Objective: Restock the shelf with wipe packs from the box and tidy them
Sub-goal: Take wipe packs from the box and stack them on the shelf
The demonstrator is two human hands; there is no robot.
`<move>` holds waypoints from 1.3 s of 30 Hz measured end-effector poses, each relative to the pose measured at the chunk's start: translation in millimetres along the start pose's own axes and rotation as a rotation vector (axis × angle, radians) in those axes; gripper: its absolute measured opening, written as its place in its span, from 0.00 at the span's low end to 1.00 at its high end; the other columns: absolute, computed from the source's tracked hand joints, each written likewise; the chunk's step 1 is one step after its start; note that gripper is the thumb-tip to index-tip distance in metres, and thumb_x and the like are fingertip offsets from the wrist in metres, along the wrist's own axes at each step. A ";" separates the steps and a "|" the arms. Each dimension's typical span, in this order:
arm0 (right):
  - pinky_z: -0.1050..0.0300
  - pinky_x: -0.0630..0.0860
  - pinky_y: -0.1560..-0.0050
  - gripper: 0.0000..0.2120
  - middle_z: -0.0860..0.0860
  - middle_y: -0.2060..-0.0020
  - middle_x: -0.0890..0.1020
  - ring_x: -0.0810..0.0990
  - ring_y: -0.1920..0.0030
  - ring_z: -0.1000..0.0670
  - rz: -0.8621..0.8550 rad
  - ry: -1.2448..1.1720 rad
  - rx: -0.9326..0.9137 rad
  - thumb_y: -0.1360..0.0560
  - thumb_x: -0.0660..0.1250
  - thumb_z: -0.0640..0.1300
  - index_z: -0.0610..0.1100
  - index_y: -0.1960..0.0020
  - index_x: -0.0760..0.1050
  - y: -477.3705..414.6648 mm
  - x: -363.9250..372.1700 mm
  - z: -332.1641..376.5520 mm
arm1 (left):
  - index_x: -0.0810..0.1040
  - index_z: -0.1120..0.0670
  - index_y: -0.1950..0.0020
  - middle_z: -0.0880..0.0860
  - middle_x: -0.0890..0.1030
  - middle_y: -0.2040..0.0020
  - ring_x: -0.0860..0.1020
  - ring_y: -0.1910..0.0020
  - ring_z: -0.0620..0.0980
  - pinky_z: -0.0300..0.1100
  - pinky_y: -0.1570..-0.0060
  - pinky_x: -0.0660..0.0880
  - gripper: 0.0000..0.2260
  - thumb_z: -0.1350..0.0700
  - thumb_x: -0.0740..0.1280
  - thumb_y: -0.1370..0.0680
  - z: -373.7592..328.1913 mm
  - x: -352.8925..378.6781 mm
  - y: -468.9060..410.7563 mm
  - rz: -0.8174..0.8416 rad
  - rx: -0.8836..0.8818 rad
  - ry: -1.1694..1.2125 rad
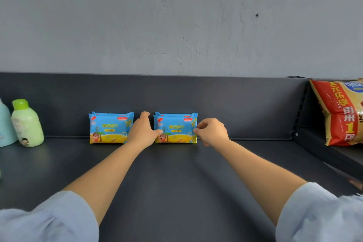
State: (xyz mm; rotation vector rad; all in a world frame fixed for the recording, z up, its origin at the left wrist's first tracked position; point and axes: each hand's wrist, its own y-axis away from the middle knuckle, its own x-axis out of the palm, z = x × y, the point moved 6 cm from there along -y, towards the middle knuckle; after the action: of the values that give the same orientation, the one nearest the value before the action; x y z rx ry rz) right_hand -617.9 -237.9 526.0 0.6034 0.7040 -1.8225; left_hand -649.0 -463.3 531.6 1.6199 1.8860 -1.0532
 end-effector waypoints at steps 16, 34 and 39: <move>0.56 0.75 0.55 0.12 0.51 0.49 0.81 0.79 0.49 0.47 -0.114 0.380 -0.077 0.25 0.66 0.50 0.48 0.43 0.76 57.8 -41.5 -7.2 | 0.61 0.55 0.27 0.56 0.67 0.32 0.65 0.32 0.55 0.48 0.37 0.69 0.31 0.51 0.70 0.25 -32.3 -24.3 39.2 -0.156 0.346 -0.366; 0.50 0.72 0.43 0.19 0.48 0.42 0.78 0.71 0.37 0.45 -0.279 0.625 -0.146 0.22 0.65 0.52 0.47 0.34 0.71 225.0 -199.1 -76.4 | 0.68 0.53 0.32 0.52 0.72 0.36 0.68 0.35 0.54 0.48 0.40 0.71 0.21 0.49 0.66 0.22 -193.3 21.0 213.9 -0.058 0.675 -0.445; 0.51 0.73 0.46 0.17 0.49 0.44 0.77 0.71 0.38 0.46 -0.313 0.631 -0.074 0.22 0.64 0.51 0.47 0.35 0.72 290.1 -240.8 -118.5 | 0.69 0.53 0.32 0.52 0.73 0.36 0.69 0.34 0.54 0.48 0.41 0.70 0.20 0.49 0.65 0.22 -226.3 44.9 282.7 -0.010 0.741 -0.423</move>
State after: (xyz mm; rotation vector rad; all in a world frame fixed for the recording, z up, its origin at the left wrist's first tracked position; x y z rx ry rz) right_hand -256.4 -80.8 555.5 1.0861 1.3411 -1.8800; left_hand -352.9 -252.5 563.0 1.5436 1.2851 -2.0733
